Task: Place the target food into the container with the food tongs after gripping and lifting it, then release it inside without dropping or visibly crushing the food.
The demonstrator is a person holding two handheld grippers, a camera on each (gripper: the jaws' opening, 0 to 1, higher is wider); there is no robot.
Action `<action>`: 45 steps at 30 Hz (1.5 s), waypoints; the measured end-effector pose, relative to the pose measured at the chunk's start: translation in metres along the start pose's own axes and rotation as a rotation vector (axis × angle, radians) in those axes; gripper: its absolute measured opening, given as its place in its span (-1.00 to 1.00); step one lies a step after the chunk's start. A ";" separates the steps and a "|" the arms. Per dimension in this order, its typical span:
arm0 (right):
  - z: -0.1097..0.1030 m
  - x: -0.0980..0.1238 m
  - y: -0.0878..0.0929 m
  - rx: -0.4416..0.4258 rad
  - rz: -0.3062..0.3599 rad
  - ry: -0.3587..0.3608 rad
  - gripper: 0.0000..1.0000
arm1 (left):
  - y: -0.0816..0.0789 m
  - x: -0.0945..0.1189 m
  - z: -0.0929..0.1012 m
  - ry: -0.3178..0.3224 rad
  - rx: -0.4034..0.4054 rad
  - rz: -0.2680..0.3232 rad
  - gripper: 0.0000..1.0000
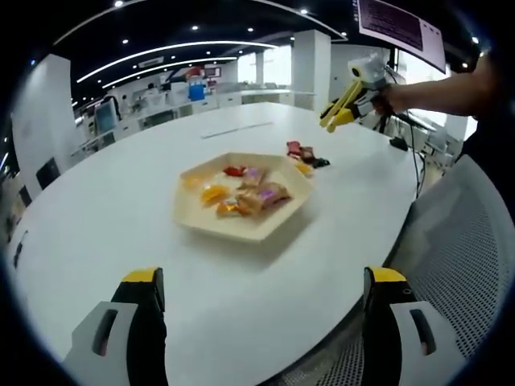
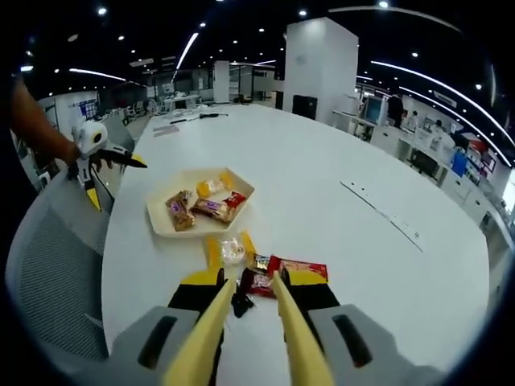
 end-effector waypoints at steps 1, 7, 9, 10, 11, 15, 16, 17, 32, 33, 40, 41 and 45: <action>0.000 -0.002 0.002 0.002 0.000 -0.001 -0.45 | 0.000 0.000 0.000 0.001 0.001 -0.001 0.99; -0.006 -0.018 0.013 0.019 -0.008 -0.046 -0.44 | 0.001 -0.001 0.000 0.007 0.000 -0.009 0.99; -0.010 -0.022 0.014 0.029 -0.014 -0.051 -0.44 | 0.001 -0.001 0.001 0.006 -0.002 -0.008 0.99; -0.011 -0.023 0.014 0.033 -0.015 -0.052 -0.45 | 0.001 -0.001 0.001 0.007 -0.002 -0.008 0.99; -0.010 -0.026 0.015 0.033 -0.015 -0.055 -0.45 | 0.001 -0.001 0.000 0.005 -0.001 -0.009 0.99; -0.016 -0.037 0.018 0.079 -0.082 -0.053 -0.46 | 0.001 -0.001 0.000 -0.001 0.000 -0.012 0.99; -0.017 -0.040 0.018 0.083 -0.087 -0.056 -0.46 | 0.001 -0.001 0.000 -0.002 -0.003 -0.016 0.98; -0.016 -0.041 0.018 0.082 -0.085 -0.059 -0.46 | 0.001 -0.001 0.000 -0.002 -0.005 -0.018 0.97; -0.018 -0.046 0.029 -0.063 -0.181 -0.024 -0.55 | 0.003 -0.001 -0.003 -0.006 0.004 -0.024 0.98; -0.019 -0.045 0.030 -0.073 -0.184 -0.021 -0.55 | 0.003 -0.001 -0.002 -0.005 0.000 -0.025 0.97; -0.021 -0.041 0.031 -0.083 -0.202 -0.014 -0.58 | 0.004 -0.002 -0.003 -0.011 -0.003 -0.025 0.97; -0.022 -0.040 0.031 -0.085 -0.202 -0.014 -0.59 | 0.004 -0.002 -0.004 -0.013 -0.002 -0.024 0.97; -0.026 -0.037 0.030 -0.109 -0.219 -0.030 -0.59 | 0.003 -0.001 -0.004 -0.022 0.002 -0.025 0.97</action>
Point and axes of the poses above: the point that each gripper's makers call its tool centre point, and the gripper's own axes: x roughly backward along the fingers, z roughly to its right, y roughly out of its underside, the point moved 9 cm from there along x, roughly backward along the fingers, and after that the axes turned 13 degrees about -z, right-handed, at the moved point
